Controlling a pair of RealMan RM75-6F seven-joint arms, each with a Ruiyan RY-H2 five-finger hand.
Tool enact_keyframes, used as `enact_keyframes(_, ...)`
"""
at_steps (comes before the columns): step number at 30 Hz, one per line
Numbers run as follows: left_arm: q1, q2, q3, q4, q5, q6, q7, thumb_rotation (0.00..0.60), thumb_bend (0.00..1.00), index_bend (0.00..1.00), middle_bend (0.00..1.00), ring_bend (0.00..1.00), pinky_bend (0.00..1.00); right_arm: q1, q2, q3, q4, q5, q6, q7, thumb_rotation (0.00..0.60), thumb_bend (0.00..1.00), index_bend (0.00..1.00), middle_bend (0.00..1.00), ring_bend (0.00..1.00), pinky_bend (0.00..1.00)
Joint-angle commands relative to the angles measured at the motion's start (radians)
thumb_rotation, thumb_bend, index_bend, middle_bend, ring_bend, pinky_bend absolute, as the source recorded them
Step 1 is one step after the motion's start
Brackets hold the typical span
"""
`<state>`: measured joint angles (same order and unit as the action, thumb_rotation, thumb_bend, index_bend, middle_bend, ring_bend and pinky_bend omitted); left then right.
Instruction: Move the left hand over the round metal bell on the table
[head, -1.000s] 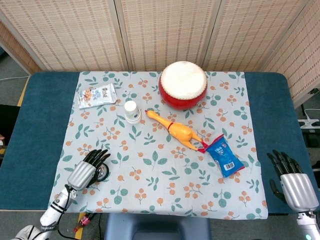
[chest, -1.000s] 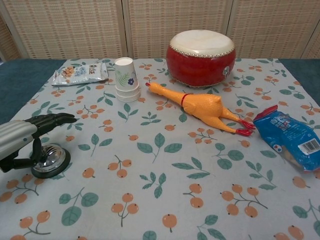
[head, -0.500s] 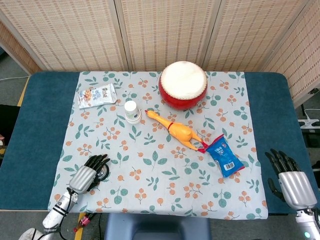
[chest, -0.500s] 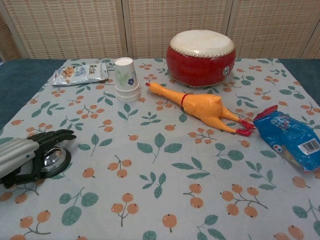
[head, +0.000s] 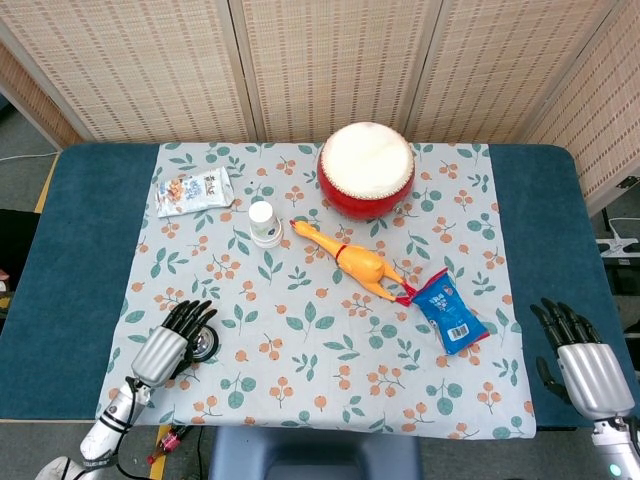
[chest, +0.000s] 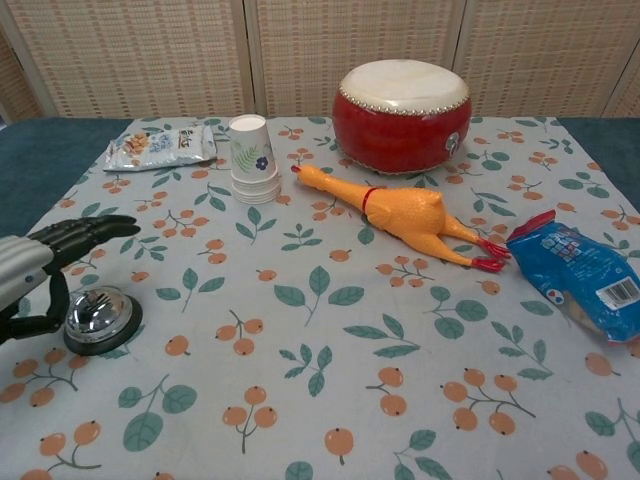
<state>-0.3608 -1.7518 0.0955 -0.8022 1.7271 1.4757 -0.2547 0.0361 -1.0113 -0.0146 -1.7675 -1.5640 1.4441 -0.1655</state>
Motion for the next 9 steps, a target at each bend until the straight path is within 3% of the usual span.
enact_keyframes(1, 0.01, 0.16, 0.013, -0.161, 0.035, 0.051, 0.117, 0.6, 1.0, 0.0, 0.0, 0.0, 0.09, 0.001, 0.002, 0.0, -0.001, 0.001, -0.002, 0.002, 0.6, 0.44, 0.07, 0.01, 0.0, 0.14)
enact_keyframes(4, 0.056, 0.27, 0.023, -0.244, -0.004, 0.055, 0.182, 0.6, 1.0, 0.0, 0.0, 0.0, 0.13, 0.001, -0.002, 0.002, 0.003, 0.002, 0.002, -0.002, 0.6, 0.44, 0.07, 0.01, 0.0, 0.14)
enact_keyframes(9, 0.118, 0.377, -0.009, -0.348, -0.099, 0.069, 0.22, 0.6, 1.0, 0.0, 0.04, 0.02, 0.19, 0.007, -0.018, 0.004, 0.014, 0.009, -0.009, -0.022, 0.6, 0.44, 0.07, 0.01, 0.0, 0.14)
